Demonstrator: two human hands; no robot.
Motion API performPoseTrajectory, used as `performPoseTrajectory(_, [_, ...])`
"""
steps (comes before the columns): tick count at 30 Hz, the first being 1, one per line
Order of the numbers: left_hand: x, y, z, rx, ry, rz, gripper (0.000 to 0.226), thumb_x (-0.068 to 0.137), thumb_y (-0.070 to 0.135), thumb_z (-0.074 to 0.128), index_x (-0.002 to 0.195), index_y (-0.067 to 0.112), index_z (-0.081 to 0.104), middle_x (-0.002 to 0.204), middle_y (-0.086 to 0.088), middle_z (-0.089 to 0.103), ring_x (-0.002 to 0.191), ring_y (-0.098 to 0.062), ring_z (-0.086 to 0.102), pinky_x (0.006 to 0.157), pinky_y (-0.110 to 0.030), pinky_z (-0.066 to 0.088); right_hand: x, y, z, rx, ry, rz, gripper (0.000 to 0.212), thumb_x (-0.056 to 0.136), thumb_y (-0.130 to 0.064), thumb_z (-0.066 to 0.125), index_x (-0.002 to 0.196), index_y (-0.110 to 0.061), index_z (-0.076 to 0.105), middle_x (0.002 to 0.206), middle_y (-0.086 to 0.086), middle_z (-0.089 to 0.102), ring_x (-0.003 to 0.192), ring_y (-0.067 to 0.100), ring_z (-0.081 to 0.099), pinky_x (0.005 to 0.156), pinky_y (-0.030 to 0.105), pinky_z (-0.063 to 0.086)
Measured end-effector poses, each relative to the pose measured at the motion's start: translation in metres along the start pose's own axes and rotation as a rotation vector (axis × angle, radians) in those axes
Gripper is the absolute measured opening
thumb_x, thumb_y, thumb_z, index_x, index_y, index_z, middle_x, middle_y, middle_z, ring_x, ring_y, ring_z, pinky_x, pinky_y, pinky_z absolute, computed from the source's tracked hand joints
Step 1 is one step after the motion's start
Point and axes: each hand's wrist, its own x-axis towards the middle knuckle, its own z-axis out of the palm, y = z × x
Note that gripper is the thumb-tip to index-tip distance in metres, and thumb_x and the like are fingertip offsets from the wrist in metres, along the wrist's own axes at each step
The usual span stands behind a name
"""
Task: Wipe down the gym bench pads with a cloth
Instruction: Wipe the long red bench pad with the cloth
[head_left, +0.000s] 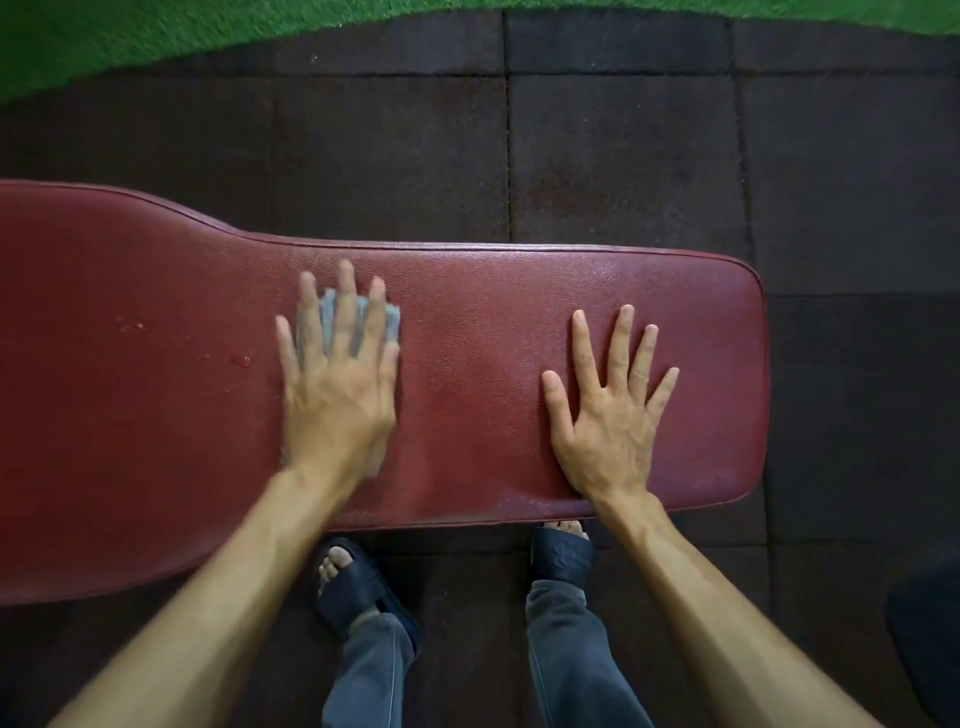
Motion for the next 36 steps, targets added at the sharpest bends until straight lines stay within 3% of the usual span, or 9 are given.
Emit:
performPoseTrajectory(4, [-0.058, 0.070, 0.029, -0.115, -0.014, 0.154, 0.062, 0.105, 0.027, 0.036, 0.159, 0.009, 0.011, 0.167, -0.017, -0.001, 0.154, -0.038, -0.003, 0.125, -0.051, 0.002, -0.001, -0.001, -0.001, 0.008, -0.008, 0.004, 0.065, 0.098, -0.061, 0.023, 0.155, -0.040, 0.002, 0.166, 0.002, -0.011, 0.152, 0.029, -0.013, 0.118, 0.066, 0.003])
performPoseTrajectory(7, [-0.029, 0.100, 0.025, -0.177, -0.007, 0.132, 0.059, 0.106, 0.029, 0.034, 0.159, 0.010, 0.016, 0.167, -0.014, 0.005, 0.154, -0.036, 0.001, 0.126, -0.048, 0.004, 0.000, 0.001, -0.002, 0.016, -0.003, -0.002, 0.064, 0.098, -0.061, 0.021, 0.155, -0.040, 0.002, 0.166, 0.001, -0.010, 0.152, 0.028, -0.012, 0.118, 0.065, 0.003])
performPoseTrajectory(10, [0.020, 0.082, 0.020, -0.134, 0.024, 0.186, 0.056, 0.106, 0.032, 0.029, 0.159, 0.014, 0.018, 0.167, -0.010, 0.009, 0.155, -0.033, 0.005, 0.125, -0.051, 0.009, 0.000, 0.002, -0.002, 0.013, 0.000, -0.004, 0.064, 0.098, -0.061, 0.022, 0.155, -0.040, 0.003, 0.166, 0.000, -0.011, 0.153, 0.027, -0.012, 0.119, 0.064, 0.003])
performPoseTrajectory(13, [0.051, 0.034, 0.011, -0.067, 0.064, 0.007, 0.056, 0.107, 0.037, 0.021, 0.160, 0.020, 0.012, 0.168, -0.007, 0.008, 0.155, -0.031, 0.005, 0.125, -0.054, 0.009, 0.000, 0.002, -0.001, 0.014, -0.003, -0.011, 0.064, 0.098, -0.061, 0.023, 0.155, -0.040, 0.002, 0.166, -0.001, -0.012, 0.152, 0.026, -0.014, 0.119, 0.063, 0.001])
performPoseTrajectory(16, [0.016, -0.003, 0.001, -0.077, 0.023, -0.137, 0.058, 0.108, 0.037, 0.020, 0.160, 0.018, 0.002, 0.168, -0.009, -0.002, 0.155, -0.030, -0.003, 0.125, -0.052, 0.006, 0.000, 0.002, 0.000, 0.002, 0.001, -0.007, 0.064, 0.099, -0.060, 0.023, 0.156, -0.039, 0.003, 0.166, 0.001, -0.011, 0.152, 0.028, -0.013, 0.119, 0.065, 0.001])
performPoseTrajectory(21, [-0.068, 0.055, 0.022, -0.053, -0.041, 0.079, 0.062, 0.107, 0.034, 0.025, 0.159, 0.008, 0.003, 0.167, -0.014, 0.000, 0.155, -0.035, 0.001, 0.124, -0.051, 0.016, 0.001, -0.007, 0.001, 0.002, -0.002, -0.079, 0.062, 0.101, -0.052, 0.027, 0.157, -0.034, 0.007, 0.166, 0.005, -0.007, 0.153, 0.029, -0.011, 0.117, 0.068, 0.002])
performPoseTrajectory(27, [0.023, 0.055, 0.017, -0.100, 0.028, 0.194, 0.056, 0.107, 0.034, 0.023, 0.159, 0.014, 0.016, 0.167, -0.010, 0.011, 0.155, -0.030, 0.007, 0.125, -0.048, 0.013, 0.003, -0.021, 0.003, 0.037, 0.015, -0.017, 0.060, 0.102, -0.050, 0.029, 0.156, -0.038, 0.005, 0.166, 0.006, -0.010, 0.152, 0.030, -0.014, 0.117, 0.067, 0.001])
performPoseTrajectory(32, [0.043, -0.034, -0.007, -0.097, 0.051, -0.146, 0.056, 0.108, 0.037, 0.018, 0.160, 0.020, 0.008, 0.168, -0.008, 0.004, 0.156, -0.027, 0.002, 0.126, -0.049, 0.007, 0.002, -0.037, 0.005, 0.060, 0.023, 0.047, 0.060, 0.102, -0.050, 0.027, 0.156, -0.038, 0.003, 0.166, 0.006, -0.012, 0.152, 0.031, -0.015, 0.117, 0.067, -0.002])
performPoseTrajectory(36, [-0.045, -0.027, -0.001, -0.062, 0.002, -0.119, 0.059, 0.107, 0.036, 0.018, 0.160, 0.013, 0.004, 0.168, -0.012, -0.001, 0.155, -0.032, -0.001, 0.126, -0.051, 0.007, -0.001, -0.049, 0.007, 0.065, 0.041, 0.100, 0.058, 0.102, -0.047, 0.025, 0.156, -0.037, 0.005, 0.166, 0.005, -0.008, 0.152, 0.033, -0.012, 0.116, 0.070, 0.002])
